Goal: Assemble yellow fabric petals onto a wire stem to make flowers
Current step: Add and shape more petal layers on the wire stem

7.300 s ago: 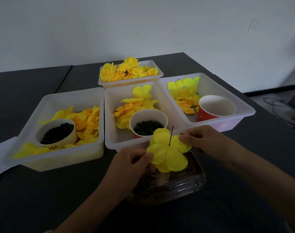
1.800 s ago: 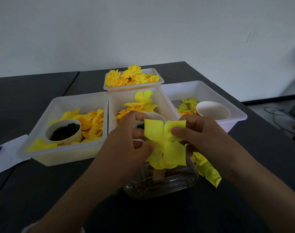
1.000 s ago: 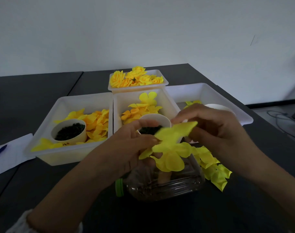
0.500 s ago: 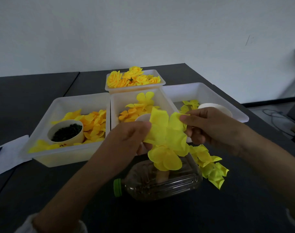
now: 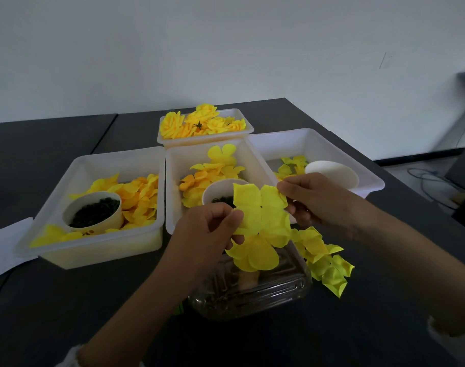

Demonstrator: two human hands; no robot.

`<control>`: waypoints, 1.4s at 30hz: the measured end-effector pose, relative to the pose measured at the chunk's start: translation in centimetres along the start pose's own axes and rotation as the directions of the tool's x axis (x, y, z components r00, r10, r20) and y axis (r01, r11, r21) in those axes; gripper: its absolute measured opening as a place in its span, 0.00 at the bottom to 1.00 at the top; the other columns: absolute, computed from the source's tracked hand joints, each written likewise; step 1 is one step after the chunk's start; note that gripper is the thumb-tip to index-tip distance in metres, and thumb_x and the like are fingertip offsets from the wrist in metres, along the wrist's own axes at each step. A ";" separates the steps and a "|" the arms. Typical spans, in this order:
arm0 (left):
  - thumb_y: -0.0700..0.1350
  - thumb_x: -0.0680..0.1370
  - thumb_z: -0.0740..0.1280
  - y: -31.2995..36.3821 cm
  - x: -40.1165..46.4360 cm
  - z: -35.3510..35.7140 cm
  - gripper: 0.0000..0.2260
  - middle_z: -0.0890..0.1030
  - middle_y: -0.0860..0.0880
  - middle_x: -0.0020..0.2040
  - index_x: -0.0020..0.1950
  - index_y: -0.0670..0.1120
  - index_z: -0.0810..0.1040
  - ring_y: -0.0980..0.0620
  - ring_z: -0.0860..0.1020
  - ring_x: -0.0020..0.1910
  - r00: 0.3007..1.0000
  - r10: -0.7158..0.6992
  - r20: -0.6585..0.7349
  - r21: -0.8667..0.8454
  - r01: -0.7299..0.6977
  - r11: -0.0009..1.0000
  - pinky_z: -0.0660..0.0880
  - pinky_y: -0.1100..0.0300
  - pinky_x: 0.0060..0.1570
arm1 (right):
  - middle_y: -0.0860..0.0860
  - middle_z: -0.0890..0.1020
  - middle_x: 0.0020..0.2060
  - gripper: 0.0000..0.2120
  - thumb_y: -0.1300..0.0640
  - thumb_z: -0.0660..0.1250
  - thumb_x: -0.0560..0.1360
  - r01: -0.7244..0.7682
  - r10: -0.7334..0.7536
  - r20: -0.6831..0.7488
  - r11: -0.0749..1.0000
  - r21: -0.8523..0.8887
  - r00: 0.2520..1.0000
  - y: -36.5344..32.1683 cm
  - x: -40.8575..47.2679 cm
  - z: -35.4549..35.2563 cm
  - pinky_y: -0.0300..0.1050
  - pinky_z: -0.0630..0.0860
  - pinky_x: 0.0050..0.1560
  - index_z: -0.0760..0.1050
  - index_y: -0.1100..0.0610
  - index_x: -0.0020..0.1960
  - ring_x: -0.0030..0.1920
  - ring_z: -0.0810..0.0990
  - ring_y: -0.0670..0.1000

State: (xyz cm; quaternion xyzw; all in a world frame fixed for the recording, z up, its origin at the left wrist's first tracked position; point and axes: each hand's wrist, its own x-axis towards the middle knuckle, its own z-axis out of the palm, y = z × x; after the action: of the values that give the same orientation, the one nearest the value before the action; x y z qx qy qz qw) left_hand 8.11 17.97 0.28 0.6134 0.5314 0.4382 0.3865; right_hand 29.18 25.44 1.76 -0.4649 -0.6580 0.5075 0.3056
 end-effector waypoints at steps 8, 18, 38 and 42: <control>0.53 0.72 0.65 1.2 -0.2 -0.4 0.11 0.82 0.52 0.29 0.39 0.45 0.80 0.54 0.83 0.35 0.998 0.026 0.050 -0.104 -0.020 0.994 0.69 0.73 0.25 | 0.51 0.71 0.25 0.20 0.53 0.60 0.81 0.046 -0.044 -0.088 0.999 0.022 0.995 -0.6 1.1 0.3 0.38 0.64 0.24 0.71 0.56 0.31 0.23 0.64 0.47; 0.47 0.78 0.66 0.2 0.2 -0.4 0.13 0.83 0.53 0.30 0.36 0.45 0.81 0.61 0.73 0.26 0.999 0.002 0.044 0.057 -0.004 0.998 0.71 0.70 0.31 | 0.46 0.71 0.22 0.25 0.52 0.61 0.81 0.028 -0.029 -0.047 1.000 -0.014 0.998 1.1 1.6 1.1 0.34 0.62 0.22 0.74 0.49 0.25 0.21 0.64 0.45; 0.55 0.78 0.67 -1.6 -0.8 0.4 0.17 0.78 0.58 0.26 0.30 0.52 0.78 0.62 0.75 0.28 0.999 -0.038 0.023 0.466 0.023 0.885 0.70 0.62 0.33 | 0.45 0.70 0.23 0.20 0.54 0.64 0.79 0.063 -0.105 -0.094 0.926 -0.373 0.990 4.3 1.7 2.7 0.29 0.66 0.29 0.69 0.52 0.28 0.23 0.69 0.39; 0.57 0.78 0.66 -1.8 -1.2 0.8 0.15 0.78 0.55 0.28 0.32 0.53 0.78 0.60 0.77 0.31 0.997 -0.070 0.039 0.553 0.037 0.832 0.77 0.57 0.38 | 0.49 0.76 0.29 0.17 0.54 0.64 0.79 0.041 -0.094 -0.114 0.916 -0.399 0.989 5.0 1.2 2.9 0.40 0.76 0.36 0.73 0.54 0.32 0.31 0.77 0.45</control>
State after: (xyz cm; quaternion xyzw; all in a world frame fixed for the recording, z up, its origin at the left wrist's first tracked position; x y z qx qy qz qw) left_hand 8.25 17.06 -1.82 0.6961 0.6406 0.2376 0.2206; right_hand 27.72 25.72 -3.98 -0.5263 -0.7412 0.3214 0.2652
